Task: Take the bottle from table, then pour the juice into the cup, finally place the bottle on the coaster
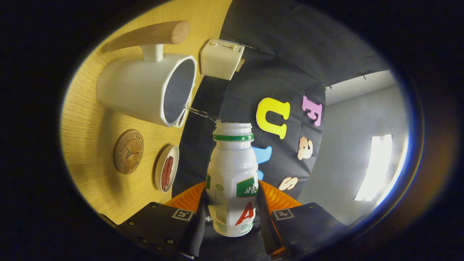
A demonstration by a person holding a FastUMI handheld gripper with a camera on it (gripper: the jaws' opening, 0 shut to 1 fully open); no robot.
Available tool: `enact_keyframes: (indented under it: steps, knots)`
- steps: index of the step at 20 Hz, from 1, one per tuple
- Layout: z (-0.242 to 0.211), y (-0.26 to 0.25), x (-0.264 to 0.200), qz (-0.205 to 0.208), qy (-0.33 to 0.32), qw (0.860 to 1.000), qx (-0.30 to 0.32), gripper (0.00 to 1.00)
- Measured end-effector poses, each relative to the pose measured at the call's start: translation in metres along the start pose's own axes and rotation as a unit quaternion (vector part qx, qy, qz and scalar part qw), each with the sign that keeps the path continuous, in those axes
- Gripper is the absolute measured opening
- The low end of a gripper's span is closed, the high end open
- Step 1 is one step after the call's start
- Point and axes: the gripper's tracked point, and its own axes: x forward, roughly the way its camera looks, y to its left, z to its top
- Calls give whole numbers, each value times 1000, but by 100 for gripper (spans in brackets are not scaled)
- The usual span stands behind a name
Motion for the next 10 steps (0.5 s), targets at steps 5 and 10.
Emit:
enact_keyframes:
  steps: [5, 10]
  knots:
    - [1, -1, -1, -1, -2, 1000, -7, 65]
    - [1, -2, -1, -3, -5, 1000, -15, 64]
